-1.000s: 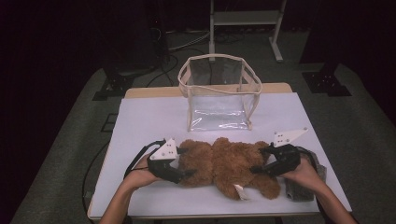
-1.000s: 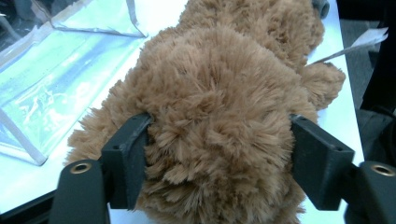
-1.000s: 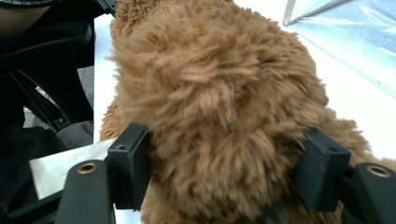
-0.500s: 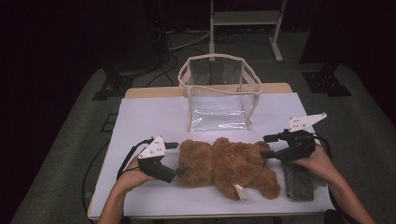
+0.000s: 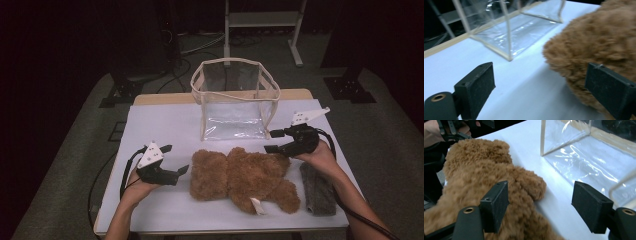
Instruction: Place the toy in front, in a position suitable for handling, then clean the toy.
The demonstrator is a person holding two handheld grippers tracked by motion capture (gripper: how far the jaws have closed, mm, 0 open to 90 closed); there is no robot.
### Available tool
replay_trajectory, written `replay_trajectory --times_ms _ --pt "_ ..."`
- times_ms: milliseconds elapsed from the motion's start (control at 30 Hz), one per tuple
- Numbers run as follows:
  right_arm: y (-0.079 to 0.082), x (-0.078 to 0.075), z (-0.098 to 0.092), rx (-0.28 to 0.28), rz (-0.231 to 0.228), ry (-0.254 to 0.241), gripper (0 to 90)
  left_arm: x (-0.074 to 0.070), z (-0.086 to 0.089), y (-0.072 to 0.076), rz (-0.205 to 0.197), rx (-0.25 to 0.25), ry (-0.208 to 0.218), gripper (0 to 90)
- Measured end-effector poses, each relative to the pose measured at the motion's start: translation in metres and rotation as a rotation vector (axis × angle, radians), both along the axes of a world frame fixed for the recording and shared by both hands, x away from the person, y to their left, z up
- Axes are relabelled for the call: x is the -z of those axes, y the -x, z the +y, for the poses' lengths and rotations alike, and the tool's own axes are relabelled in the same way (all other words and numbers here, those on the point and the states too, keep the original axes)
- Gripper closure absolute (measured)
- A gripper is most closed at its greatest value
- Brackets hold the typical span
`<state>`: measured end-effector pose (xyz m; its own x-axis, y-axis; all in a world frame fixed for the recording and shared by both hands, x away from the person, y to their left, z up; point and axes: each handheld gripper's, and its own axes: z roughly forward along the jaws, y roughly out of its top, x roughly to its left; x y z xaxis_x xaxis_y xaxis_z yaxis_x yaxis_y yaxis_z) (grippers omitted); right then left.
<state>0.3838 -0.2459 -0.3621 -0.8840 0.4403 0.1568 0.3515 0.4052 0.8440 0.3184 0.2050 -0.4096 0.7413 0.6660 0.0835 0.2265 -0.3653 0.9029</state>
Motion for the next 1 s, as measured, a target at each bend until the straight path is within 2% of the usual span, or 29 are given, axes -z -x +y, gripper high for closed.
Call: replay_trajectory --times_ms 100,300,500,567,867,933,1000 --pt "-0.006 -0.003 0.007 -0.009 0.0 -0.003 26.7 0.005 -0.001 0.0 0.004 -0.012 -0.03 7.6" --pt "-0.013 -0.006 0.02 -0.024 0.0 0.018 25.9 0.008 -0.002 -0.002 0.003 -0.036 -0.029 4.7" --pt "-0.014 -0.012 0.024 -0.04 -0.013 0.026 25.9 0.008 0.001 -0.003 -0.002 -0.049 -0.027 4.6" --pt "-0.016 -0.015 0.026 -0.045 -0.021 0.041 25.9 0.007 0.002 -0.003 -0.002 -0.05 -0.026 4.6" --pt "-0.02 -0.026 0.04 -0.072 -0.034 0.049 25.8 0.005 0.003 -0.001 -0.017 -0.046 -0.04 4.5" --pt "-0.02 -0.028 0.043 -0.083 -0.036 0.053 25.9 0.004 0.003 0.0 -0.013 -0.048 -0.019 4.4" --pt "-0.021 -0.029 0.046 -0.089 -0.037 0.06 25.8 0.004 0.005 0.0 -0.015 -0.05 -0.024 4.5"
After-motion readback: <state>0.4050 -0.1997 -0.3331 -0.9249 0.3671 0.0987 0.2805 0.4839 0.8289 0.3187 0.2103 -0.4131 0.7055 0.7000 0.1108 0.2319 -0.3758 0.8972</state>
